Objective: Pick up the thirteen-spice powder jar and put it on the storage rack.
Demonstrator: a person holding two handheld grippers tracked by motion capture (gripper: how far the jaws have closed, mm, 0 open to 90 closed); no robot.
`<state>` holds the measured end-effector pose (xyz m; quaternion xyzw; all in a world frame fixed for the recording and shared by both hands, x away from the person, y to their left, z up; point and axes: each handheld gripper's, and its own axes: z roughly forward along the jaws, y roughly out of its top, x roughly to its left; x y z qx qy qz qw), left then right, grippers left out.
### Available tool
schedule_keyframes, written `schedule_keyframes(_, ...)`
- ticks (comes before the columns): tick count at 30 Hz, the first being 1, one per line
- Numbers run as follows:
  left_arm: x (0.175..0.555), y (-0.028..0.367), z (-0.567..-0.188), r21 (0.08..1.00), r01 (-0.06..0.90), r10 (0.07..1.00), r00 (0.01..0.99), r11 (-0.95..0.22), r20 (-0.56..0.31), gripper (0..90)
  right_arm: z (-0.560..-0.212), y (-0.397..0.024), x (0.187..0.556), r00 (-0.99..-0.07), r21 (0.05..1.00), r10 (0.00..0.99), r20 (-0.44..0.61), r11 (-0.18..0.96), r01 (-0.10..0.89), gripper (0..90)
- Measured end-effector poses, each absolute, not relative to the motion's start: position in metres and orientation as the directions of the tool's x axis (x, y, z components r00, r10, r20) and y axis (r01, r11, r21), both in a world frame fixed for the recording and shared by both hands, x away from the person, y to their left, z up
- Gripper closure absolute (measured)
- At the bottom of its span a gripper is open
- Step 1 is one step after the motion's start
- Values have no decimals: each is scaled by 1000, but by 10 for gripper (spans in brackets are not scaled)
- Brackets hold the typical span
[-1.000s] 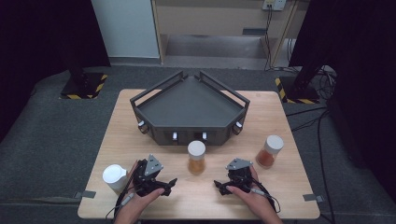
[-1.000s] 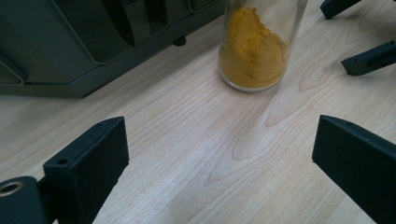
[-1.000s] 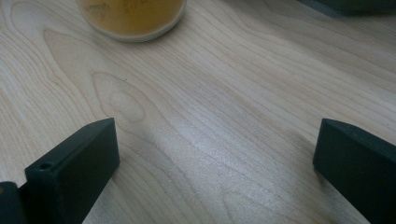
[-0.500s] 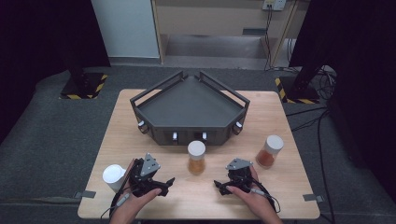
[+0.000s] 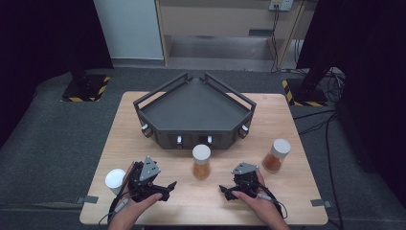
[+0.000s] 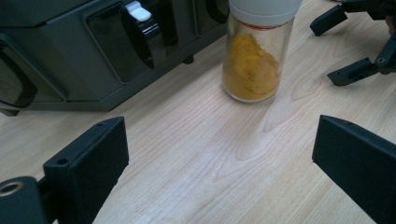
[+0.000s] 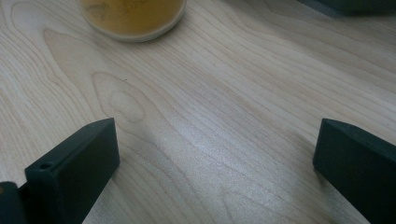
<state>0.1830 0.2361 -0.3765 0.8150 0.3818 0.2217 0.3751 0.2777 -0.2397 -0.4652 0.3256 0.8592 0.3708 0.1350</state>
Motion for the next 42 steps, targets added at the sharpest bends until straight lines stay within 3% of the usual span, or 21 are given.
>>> schedule_keyframes(42,164,262,-355,799,424,803,584,-425,118,22,-465,-240,278,-751,725,660,9,513,460,5)
